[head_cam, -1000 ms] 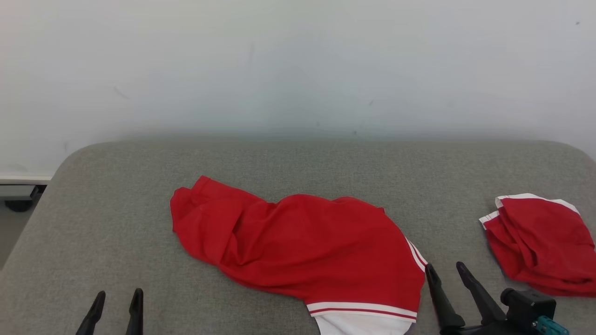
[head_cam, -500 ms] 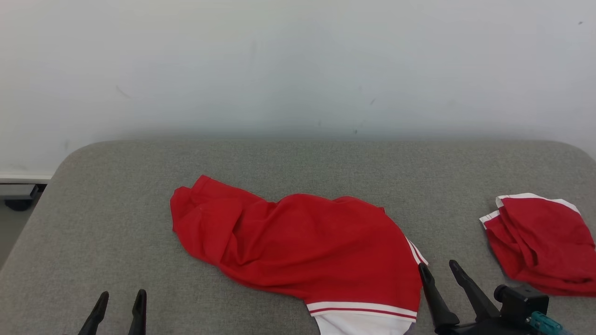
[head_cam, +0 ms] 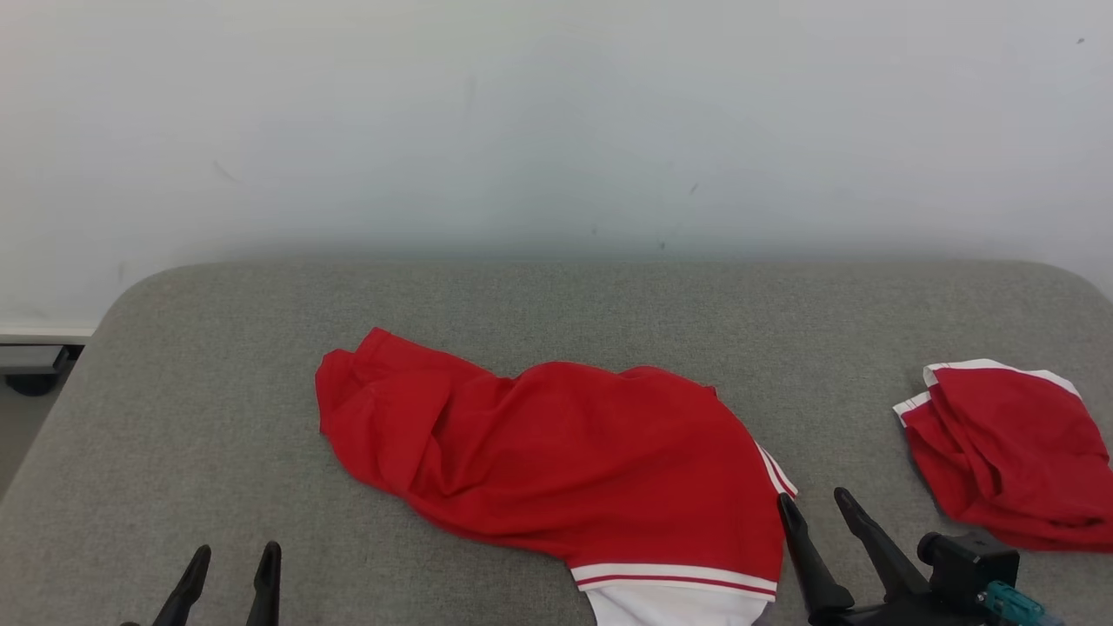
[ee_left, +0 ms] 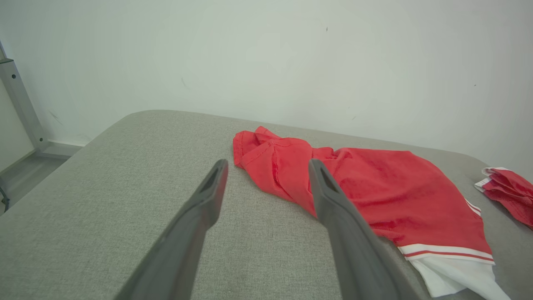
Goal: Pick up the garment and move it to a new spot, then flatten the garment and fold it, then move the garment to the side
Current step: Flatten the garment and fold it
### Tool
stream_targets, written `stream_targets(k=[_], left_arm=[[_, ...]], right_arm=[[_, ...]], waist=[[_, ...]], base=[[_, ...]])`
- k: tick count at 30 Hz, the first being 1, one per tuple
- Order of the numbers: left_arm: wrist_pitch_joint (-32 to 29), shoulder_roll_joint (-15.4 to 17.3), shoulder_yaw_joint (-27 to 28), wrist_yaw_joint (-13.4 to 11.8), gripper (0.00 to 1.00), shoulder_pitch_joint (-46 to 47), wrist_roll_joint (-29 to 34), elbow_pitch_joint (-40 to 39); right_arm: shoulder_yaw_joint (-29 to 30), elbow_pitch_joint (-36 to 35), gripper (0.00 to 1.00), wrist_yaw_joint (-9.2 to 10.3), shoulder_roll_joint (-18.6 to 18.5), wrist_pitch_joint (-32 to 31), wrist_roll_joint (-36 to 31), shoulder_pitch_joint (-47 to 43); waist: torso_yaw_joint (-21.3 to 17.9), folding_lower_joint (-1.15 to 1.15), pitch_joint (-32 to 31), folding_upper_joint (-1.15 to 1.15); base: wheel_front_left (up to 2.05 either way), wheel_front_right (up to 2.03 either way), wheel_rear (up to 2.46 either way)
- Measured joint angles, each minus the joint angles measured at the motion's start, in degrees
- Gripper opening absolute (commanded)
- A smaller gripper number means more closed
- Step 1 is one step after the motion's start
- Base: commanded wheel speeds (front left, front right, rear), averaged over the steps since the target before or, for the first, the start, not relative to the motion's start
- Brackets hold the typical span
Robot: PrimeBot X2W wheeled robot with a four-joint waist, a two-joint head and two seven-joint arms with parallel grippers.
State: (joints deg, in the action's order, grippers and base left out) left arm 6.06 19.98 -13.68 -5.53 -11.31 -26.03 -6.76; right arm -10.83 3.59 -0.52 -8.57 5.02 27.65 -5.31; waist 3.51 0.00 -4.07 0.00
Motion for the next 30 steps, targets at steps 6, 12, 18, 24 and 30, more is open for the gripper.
stream_targets(k=[6, 12, 18, 24, 30], left_arm=[[-0.77, 0.03, -0.09, -0.01, 1.0, -0.01, -0.08, -0.13], [-2.49, 0.1, -1.25, -0.02, 1.0, -0.01, -0.04, -0.03], [-4.15, 0.11, -2.65, -0.08, 1.0, 0.02, 0.37, 0.3], [-8.0, 0.77, -6.27, 0.36, 1.0, 4.09, 3.69, 2.56], [-12.77, 1.51, -10.58, 4.33, 1.0, 16.22, 6.44, 7.44]], right_arm=[[-0.15, -0.01, 1.0, 0.01, -0.11, -0.32, -0.02, 0.01], [-0.64, 0.65, 1.0, 1.05, -0.62, -2.85, -0.86, -0.08], [-1.68, 1.59, 1.0, 2.41, -0.69, -8.18, -0.46, -1.87], [-2.05, 1.56, 1.0, 4.68, -0.74, -14.55, 0.08, -4.76], [-2.0, 0.92, 1.0, 6.15, 0.16, -19.44, 0.55, -4.83]], waist=[[-0.18, 0.0, 0.05, 0.0], [-0.38, 0.0, 0.17, 0.0], [-0.54, 0.0, 0.3, 0.0], [-0.38, 0.0, 0.82, 0.0], [-0.16, 0.0, 2.09, 0.0]], base=[[0.0, 0.0, 0.0], [0.0, 0.0, 0.0], [0.0, 0.0, 0.0], [0.0, 0.0, 0.0], [0.0, 0.0, 0.0]])
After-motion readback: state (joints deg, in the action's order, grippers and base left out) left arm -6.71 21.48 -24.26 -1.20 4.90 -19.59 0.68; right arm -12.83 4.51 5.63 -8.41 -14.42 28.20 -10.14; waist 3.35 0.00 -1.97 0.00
